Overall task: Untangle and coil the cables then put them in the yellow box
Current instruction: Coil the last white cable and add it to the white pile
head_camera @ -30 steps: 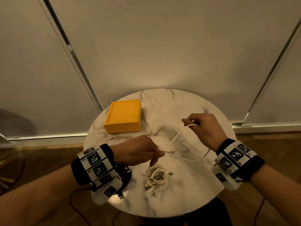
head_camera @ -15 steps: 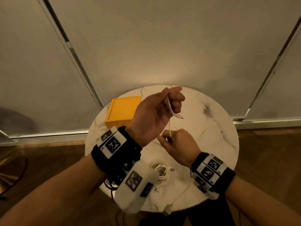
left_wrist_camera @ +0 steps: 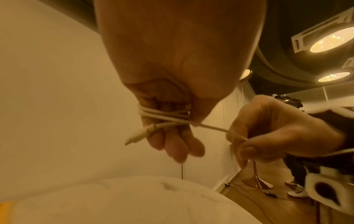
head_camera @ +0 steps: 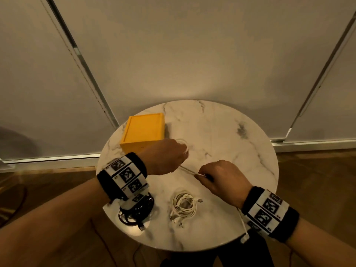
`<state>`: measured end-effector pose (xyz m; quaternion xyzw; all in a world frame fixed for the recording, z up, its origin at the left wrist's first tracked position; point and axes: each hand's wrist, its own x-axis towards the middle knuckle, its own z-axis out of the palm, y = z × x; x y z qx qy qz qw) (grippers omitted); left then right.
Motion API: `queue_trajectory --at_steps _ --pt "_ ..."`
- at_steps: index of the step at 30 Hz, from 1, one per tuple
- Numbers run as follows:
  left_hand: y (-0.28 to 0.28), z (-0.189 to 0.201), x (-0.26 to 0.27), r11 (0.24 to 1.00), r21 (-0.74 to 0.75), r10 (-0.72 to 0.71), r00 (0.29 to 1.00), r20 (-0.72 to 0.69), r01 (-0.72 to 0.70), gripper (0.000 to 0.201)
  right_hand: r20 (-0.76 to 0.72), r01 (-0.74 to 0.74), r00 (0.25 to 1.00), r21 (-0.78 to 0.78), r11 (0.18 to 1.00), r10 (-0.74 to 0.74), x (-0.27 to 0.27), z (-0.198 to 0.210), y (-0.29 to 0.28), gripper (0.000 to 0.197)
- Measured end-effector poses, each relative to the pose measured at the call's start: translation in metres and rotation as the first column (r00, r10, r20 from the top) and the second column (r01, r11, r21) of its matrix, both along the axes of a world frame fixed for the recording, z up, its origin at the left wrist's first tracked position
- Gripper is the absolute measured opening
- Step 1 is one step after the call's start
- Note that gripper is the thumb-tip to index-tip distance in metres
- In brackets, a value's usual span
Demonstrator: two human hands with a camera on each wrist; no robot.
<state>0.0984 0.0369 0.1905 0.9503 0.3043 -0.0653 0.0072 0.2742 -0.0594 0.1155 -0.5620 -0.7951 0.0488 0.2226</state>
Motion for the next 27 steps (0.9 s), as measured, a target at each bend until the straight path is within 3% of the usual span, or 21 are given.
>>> queue_trajectory --at_steps 1,3,6,9,12,14,16,18,20,22,25,27 --pt "-0.001 0.002 -0.003 1.000 -0.017 -0.020 0.998 -0.065 0.019 0.035 0.034 -0.023 0.999 0.034 0.999 0.022 0.002 -0.002 -0.002 0.040" --pt "-0.003 0.009 -0.010 0.977 -0.213 -0.037 0.997 -0.074 0.020 0.043 0.103 -0.055 0.994 0.097 0.994 0.045 0.007 -0.005 -0.007 0.039" --pt "0.000 0.012 -0.021 0.846 -0.532 -0.038 0.995 -0.090 -0.016 0.043 0.175 -0.077 0.983 0.130 0.988 0.054 0.014 -0.009 -0.016 0.041" --pt "-0.005 0.011 -0.030 0.627 -0.777 -0.045 0.993 -0.110 -0.058 0.039 0.150 -0.116 0.985 0.168 0.979 0.090 0.020 -0.017 -0.025 0.046" --pt "-0.016 0.007 -0.038 0.316 -0.949 0.128 0.990 0.063 0.020 0.044 0.039 -0.116 0.993 0.215 0.970 0.110 0.016 -0.020 -0.025 0.046" --pt "-0.026 0.004 -0.036 0.099 -0.984 0.339 0.925 0.173 0.147 0.046 -0.138 -0.053 0.987 0.191 0.980 0.081 0.006 -0.021 -0.022 0.049" --pt "-0.037 0.000 -0.029 -0.073 -0.937 0.509 0.821 0.258 0.340 0.045 -0.361 0.001 0.932 0.100 0.995 0.036 -0.004 -0.021 -0.019 0.040" --pt "-0.048 -0.004 -0.018 -0.161 -0.817 0.626 0.697 0.349 0.554 0.042 -0.554 0.032 0.832 -0.005 0.999 -0.030 -0.014 -0.018 -0.015 0.029" --pt "-0.053 -0.007 -0.005 -0.128 -0.705 0.705 0.564 0.430 0.698 0.037 -0.711 0.039 0.695 -0.111 0.993 -0.107 -0.027 -0.015 -0.014 0.035" --pt "-0.051 -0.009 0.007 -0.012 -0.662 0.752 0.443 0.488 0.749 0.037 -0.815 -0.044 0.559 -0.214 0.976 -0.154 -0.044 -0.012 -0.020 0.038" --pt "-0.044 -0.012 0.016 0.311 -0.697 0.737 0.299 0.606 0.646 0.035 -0.872 -0.173 0.451 -0.292 0.941 -0.188 -0.064 -0.006 -0.033 0.026" --pt "-0.040 -0.017 0.014 0.531 -0.695 0.636 0.314 0.705 0.485 0.033 -0.857 -0.212 0.470 -0.342 0.915 -0.212 -0.067 -0.001 -0.038 0.020"
